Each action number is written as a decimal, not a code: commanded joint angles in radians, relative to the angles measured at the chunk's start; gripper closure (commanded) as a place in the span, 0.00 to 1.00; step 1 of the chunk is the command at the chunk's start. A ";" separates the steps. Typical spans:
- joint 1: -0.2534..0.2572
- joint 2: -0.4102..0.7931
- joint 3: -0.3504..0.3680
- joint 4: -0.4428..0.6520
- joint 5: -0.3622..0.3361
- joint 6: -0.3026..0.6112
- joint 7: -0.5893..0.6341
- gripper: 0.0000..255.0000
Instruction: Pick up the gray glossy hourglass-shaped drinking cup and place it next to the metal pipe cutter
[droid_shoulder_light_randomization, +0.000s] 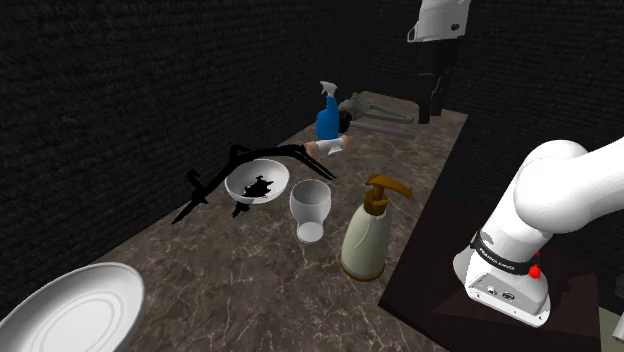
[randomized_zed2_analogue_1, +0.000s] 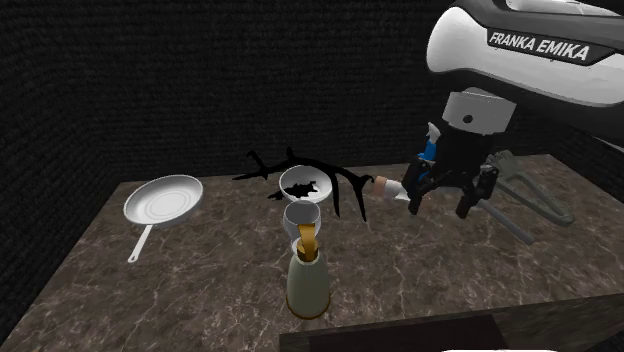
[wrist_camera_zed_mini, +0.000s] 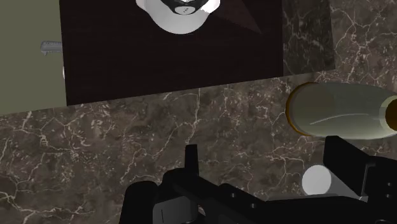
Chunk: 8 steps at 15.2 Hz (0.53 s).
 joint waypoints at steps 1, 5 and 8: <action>0.000 0.000 0.000 0.000 0.000 0.000 0.000 0.00; 0.032 0.018 0.083 -0.048 0.068 0.116 0.079 0.00; 0.057 0.050 0.146 -0.071 0.114 0.207 0.136 0.00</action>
